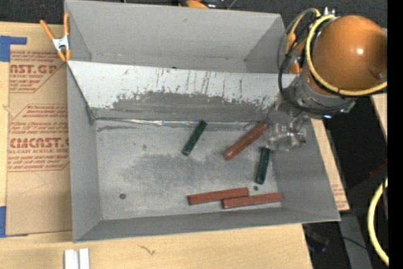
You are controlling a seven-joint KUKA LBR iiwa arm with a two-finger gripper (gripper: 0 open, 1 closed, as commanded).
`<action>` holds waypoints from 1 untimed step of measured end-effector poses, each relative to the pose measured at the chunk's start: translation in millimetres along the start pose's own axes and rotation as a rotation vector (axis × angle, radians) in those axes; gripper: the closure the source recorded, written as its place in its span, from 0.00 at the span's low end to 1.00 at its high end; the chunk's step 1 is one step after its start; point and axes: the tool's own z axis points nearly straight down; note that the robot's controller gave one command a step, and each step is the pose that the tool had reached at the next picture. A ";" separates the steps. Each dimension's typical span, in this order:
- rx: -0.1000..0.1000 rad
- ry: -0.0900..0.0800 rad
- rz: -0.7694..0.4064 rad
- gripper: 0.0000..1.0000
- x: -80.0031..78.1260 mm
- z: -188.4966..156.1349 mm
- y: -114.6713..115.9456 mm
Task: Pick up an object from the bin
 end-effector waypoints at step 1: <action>-0.005 -0.002 0.000 0.00 -0.5 2.5 1.2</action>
Offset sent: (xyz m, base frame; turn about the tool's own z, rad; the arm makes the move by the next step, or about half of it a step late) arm 0.0000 0.0000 0.0000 0.0000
